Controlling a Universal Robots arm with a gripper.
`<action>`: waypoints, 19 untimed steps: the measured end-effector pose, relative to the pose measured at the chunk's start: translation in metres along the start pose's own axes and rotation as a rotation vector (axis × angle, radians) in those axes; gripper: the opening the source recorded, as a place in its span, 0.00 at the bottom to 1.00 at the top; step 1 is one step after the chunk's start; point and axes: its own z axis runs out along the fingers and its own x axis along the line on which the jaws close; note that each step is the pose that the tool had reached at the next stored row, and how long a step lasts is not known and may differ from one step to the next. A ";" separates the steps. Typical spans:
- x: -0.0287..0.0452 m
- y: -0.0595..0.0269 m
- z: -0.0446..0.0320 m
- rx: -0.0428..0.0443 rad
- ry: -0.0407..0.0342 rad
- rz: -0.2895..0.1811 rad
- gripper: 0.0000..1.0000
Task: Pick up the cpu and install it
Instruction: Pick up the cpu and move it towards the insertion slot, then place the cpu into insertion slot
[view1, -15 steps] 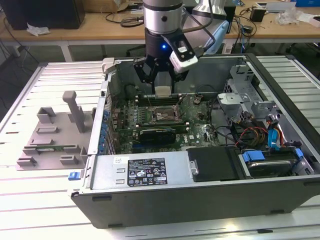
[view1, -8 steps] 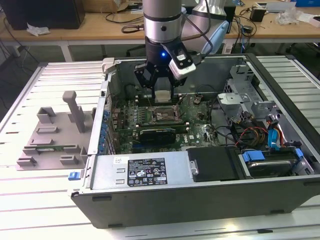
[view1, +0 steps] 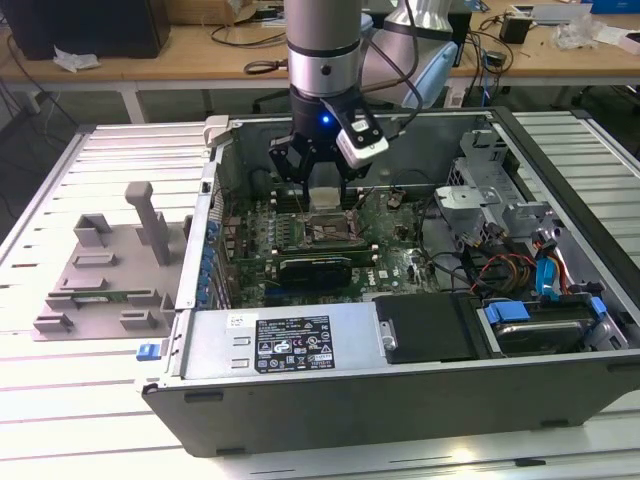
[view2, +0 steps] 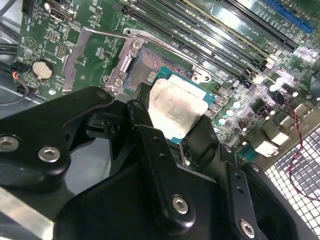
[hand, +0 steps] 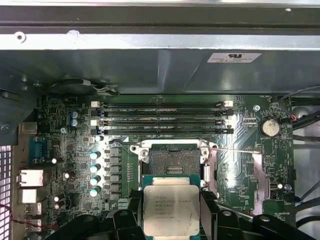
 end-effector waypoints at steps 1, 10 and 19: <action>0.0000 0.0001 0.0021 0.0001 0.0002 0.000 0.54; 0.0000 0.0001 0.0028 0.0002 0.0001 0.000 0.54; 0.0000 0.0001 0.0031 0.0013 -0.0030 0.058 0.54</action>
